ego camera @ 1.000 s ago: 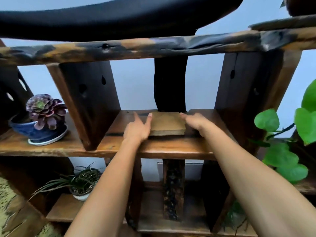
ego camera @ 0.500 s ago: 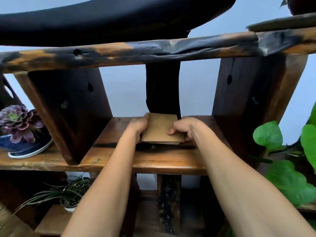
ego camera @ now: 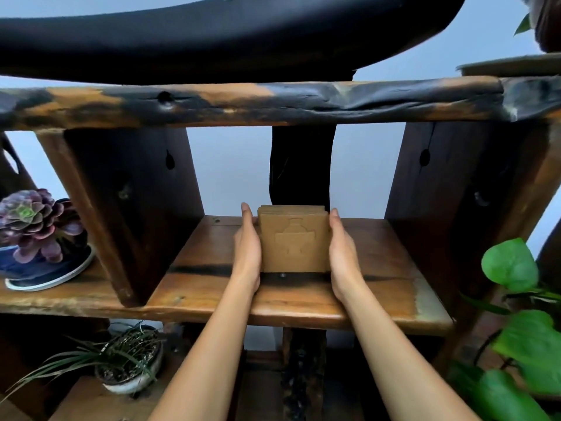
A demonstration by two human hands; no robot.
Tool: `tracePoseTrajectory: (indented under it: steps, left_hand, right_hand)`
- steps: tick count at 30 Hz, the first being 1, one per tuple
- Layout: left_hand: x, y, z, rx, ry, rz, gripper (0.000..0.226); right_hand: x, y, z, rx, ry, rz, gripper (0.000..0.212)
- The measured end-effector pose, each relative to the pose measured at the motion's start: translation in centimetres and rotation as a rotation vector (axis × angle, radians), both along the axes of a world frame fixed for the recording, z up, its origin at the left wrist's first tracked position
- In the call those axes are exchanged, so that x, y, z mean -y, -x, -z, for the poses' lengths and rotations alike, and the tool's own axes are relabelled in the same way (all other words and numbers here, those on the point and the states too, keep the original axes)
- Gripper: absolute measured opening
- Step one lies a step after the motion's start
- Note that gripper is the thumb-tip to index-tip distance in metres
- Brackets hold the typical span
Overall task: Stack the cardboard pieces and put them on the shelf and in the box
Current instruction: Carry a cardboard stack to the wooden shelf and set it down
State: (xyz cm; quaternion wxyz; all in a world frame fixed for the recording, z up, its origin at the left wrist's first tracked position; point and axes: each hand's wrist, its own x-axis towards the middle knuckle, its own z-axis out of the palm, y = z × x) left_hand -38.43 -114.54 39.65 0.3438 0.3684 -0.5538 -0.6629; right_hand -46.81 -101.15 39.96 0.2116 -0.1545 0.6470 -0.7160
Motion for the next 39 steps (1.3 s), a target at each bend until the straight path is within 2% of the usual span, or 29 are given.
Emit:
tracePoseTrajectory:
  steps: [2, 3, 4, 6, 8, 11, 15, 17, 19, 22, 24, 27, 29, 31, 34, 36, 39]
  left_hand:
    - [0.1, 0.1, 0.2, -0.005, 0.011, -0.014, 0.089]
    - [0.2, 0.2, 0.3, -0.004, 0.003, -0.015, 0.074]
    - [0.5, 0.2, 0.5, 0.006, -0.002, -0.006, 0.061]
    - [0.4, 0.1, 0.7, 0.004, 0.002, 0.018, 0.053]
    - [0.1, 0.2, 0.5, -0.044, -0.067, 0.052, 0.053]
    - [0.1, 0.5, 0.5, -0.100, -0.110, 0.036, 0.067]
    - [-0.2, -0.3, 1.2, -0.039, 0.082, 0.008, 0.040]
    - [-1.0, -0.6, 0.8, -0.071, 0.019, 0.045, 0.042]
    - [-1.4, -0.5, 0.3, -0.089, -0.066, 0.028, 0.056]
    - [-1.4, -0.8, 0.9, -0.085, 0.079, -0.015, 0.038]
    - [-1.2, -0.9, 0.9, -0.065, 0.094, -0.005, 0.035]
    - [-1.1, -0.7, 0.3, -0.140, -0.024, 0.053, 0.048]
    - [-1.3, -0.8, 0.7, -0.119, 0.062, 0.067, 0.046]
    - [-1.4, -0.9, 1.2, -0.078, 0.066, 0.063, 0.044]
    - [-1.2, -0.5, 0.8, -0.090, -0.090, 0.054, 0.058]
    - [-1.3, -0.6, 1.2, -0.072, 0.018, 0.073, 0.052]
    - [-1.3, -0.8, 2.2, -0.044, 0.152, 0.081, 0.048]
  right_hand:
    - [0.0, -0.4, -0.4, -0.004, 0.001, 0.065, 0.113]
    - [-0.1, -0.5, -0.6, -0.005, -0.002, 0.097, 0.108]
    - [-0.2, -0.5, -0.7, -0.004, -0.002, 0.122, 0.094]
    - [0.0, -0.6, -0.4, -0.003, 0.002, 0.158, 0.066]
    - [0.4, -0.9, -0.4, 0.000, 0.004, 0.190, 0.056]
    - [1.1, -0.3, -0.7, 0.011, 0.047, 0.244, 0.049]
    - [0.6, 0.2, 0.2, -0.074, -0.032, 0.259, 0.044]
    - [0.3, -0.3, 0.7, -0.078, -0.060, 0.298, 0.045]
    - [0.5, -0.6, 0.3, -0.023, -0.023, 0.323, 0.047]
    - [0.5, -0.9, 0.8, -0.074, -0.025, 0.317, 0.050]
    - [0.4, -1.2, 1.1, -0.099, -0.050, 0.335, 0.045]
    - [0.4, -0.9, 0.3, -0.047, -0.002, 0.336, 0.042]
    - [0.4, -0.9, 0.5, -0.067, 0.005, 0.341, 0.041]
    - [0.0, -1.3, 0.7, -0.088, -0.041, 0.359, 0.041]
    - [-0.1, -1.4, 0.2, -0.022, 0.019, 0.350, 0.041]
    - [-0.1, -1.2, 0.4, -0.068, 0.039, 0.371, 0.043]
    - [-0.3, -1.4, 1.7, -0.157, -0.059, 0.418, 0.048]
